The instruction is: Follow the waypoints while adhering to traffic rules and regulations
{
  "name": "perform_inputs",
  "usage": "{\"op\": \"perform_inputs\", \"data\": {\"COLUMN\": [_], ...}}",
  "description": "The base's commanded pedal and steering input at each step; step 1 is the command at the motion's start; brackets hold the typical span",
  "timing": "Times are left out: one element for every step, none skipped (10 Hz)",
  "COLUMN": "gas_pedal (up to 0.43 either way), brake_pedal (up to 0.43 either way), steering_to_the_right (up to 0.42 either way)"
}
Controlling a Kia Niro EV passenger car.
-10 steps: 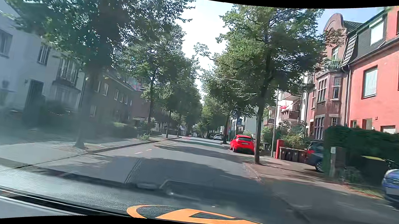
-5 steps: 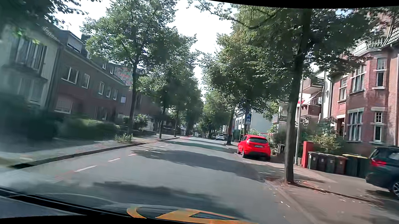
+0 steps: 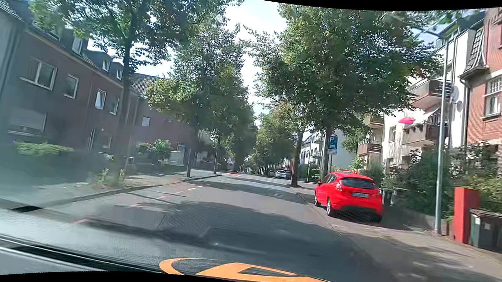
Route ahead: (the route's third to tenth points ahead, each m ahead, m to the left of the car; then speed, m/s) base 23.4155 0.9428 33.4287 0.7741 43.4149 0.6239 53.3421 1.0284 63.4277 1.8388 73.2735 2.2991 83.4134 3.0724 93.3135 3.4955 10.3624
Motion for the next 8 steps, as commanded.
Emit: {"op": "perform_inputs", "data": {"gas_pedal": [0.110,0.110,0.110,0.110,0.110,0.110,0.110,0.110], "brake_pedal": [0.000,0.000,0.000,0.000,0.000,0.000,0.000,0.000], "steering_to_the_right": [-0.004,-0.004,-0.004,-0.002,0.000,0.002,0.002,0.003]}}
